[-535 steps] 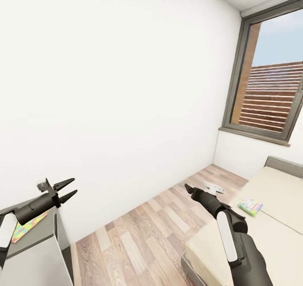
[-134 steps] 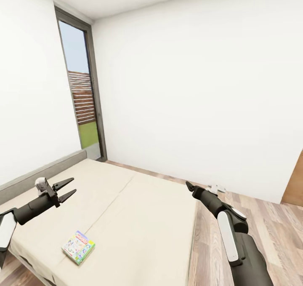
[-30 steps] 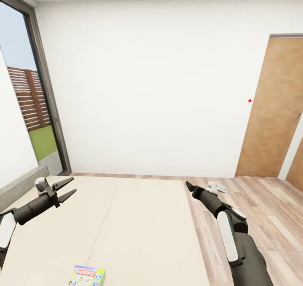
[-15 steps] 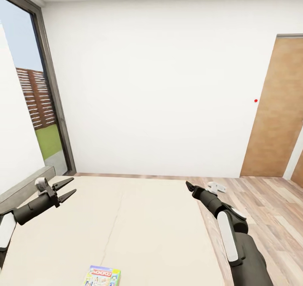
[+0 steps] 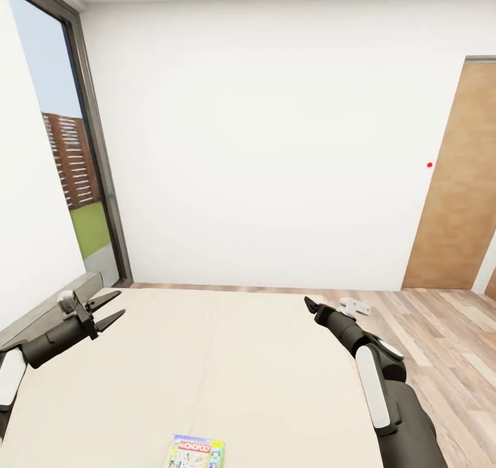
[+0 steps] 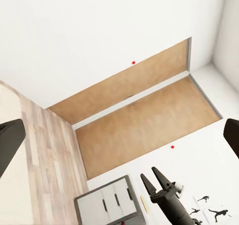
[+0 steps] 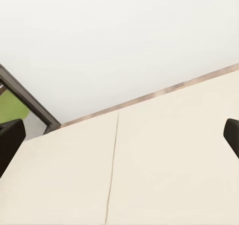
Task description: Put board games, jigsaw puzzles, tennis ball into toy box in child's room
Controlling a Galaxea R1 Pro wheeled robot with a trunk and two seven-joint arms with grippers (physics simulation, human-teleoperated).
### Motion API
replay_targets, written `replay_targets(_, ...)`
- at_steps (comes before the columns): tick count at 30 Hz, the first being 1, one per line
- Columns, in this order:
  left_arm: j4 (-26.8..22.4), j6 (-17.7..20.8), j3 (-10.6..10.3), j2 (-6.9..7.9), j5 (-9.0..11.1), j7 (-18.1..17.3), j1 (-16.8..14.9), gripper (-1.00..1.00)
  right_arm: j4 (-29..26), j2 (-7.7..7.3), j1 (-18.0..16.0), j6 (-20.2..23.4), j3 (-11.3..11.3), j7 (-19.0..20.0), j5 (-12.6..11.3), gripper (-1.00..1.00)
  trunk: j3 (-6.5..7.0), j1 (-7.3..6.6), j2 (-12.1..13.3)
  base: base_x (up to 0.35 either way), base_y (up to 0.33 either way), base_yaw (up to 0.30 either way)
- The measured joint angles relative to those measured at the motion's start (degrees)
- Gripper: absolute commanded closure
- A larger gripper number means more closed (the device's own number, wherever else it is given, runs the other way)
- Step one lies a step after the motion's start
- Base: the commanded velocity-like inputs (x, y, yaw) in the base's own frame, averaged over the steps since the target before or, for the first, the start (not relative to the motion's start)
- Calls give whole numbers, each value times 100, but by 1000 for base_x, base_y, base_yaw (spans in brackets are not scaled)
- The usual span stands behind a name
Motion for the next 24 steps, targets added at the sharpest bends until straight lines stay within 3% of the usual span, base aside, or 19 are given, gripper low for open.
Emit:
replay_targets(6,0,0,2,0,0,0,2,-100,-1,3,0,0,3,-5,0,-100,0,-1,-1,51,212,0)
replay_targets(24,2,-1,2,1,7,-7,1,-100,-1,4,0,0,4,-1,1,-100,0,0,0,99,61,0)
